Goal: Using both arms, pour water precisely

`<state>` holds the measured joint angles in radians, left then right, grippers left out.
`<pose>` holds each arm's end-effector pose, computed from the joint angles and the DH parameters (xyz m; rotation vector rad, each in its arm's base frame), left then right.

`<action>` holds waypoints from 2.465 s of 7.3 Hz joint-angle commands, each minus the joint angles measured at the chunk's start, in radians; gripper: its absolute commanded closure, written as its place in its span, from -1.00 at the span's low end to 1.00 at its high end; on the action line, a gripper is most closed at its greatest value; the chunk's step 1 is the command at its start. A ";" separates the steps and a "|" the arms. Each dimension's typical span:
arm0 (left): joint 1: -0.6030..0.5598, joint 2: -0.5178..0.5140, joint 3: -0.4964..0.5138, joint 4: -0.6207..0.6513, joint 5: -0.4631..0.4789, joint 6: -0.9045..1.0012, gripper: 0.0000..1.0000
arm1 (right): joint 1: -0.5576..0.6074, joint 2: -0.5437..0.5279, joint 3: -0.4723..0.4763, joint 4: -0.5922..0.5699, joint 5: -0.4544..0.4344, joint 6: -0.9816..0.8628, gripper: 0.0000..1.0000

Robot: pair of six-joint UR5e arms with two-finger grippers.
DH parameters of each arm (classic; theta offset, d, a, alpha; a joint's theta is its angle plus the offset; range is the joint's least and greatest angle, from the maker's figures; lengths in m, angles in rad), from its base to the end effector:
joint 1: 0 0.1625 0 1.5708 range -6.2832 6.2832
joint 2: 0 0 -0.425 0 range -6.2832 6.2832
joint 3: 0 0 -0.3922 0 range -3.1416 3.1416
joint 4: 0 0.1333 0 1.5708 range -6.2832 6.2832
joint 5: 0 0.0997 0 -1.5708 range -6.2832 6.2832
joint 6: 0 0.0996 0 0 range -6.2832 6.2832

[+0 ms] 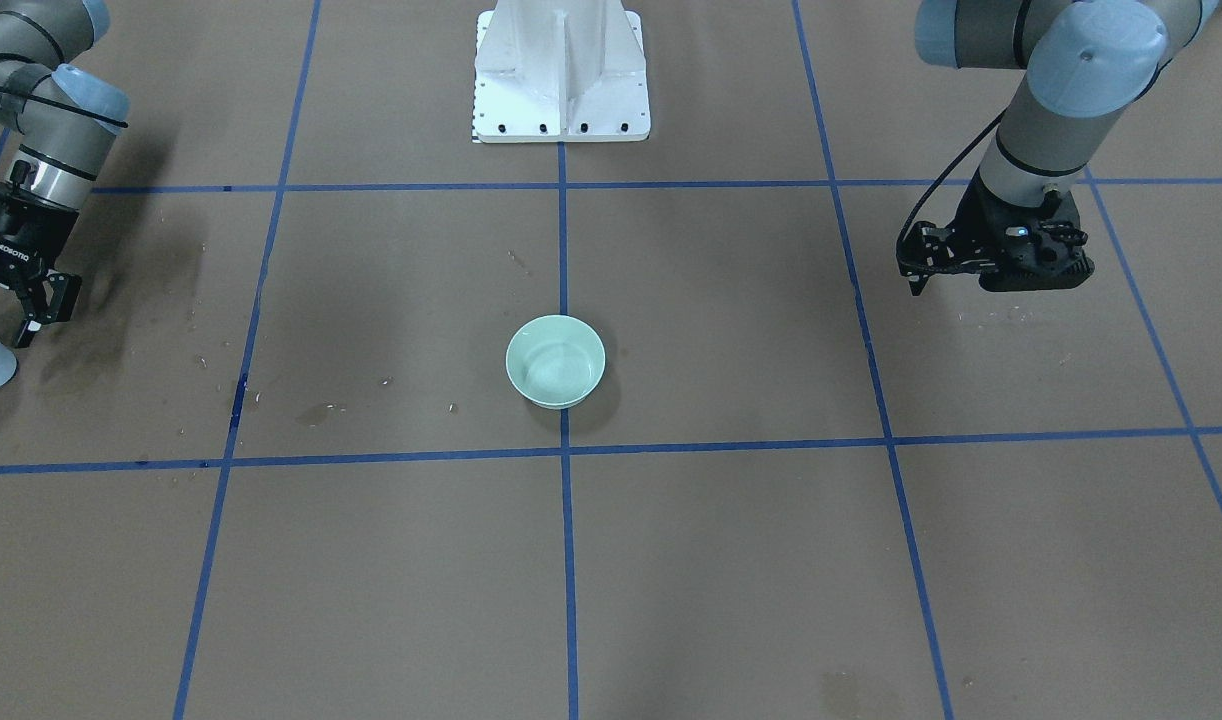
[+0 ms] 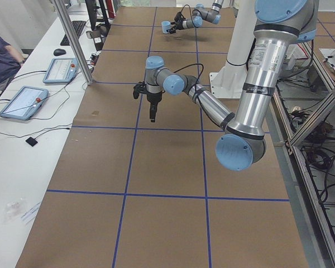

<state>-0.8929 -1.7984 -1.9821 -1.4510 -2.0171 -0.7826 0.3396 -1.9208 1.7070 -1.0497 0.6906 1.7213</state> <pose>0.2695 -0.4787 0.3712 0.0892 0.6650 0.0151 -0.2617 -0.3153 0.6753 0.9099 -0.2065 0.5898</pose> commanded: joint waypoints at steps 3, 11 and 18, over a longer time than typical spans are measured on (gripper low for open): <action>0.002 -0.004 0.002 0.000 0.000 -0.004 -1.00 | -0.001 0.032 -0.043 0.002 -0.006 0.008 -0.98; 0.002 -0.006 0.008 0.000 0.000 -0.007 -1.00 | 0.041 0.045 -0.070 0.004 0.000 -0.018 -0.98; 0.002 -0.004 0.012 0.001 0.000 -0.007 -1.00 | 0.073 0.074 -0.121 0.019 0.001 -0.026 -0.99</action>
<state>-0.8912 -1.8029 -1.9698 -1.4496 -2.0172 -0.7900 0.4096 -1.8594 1.6009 -1.0400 0.6908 1.6972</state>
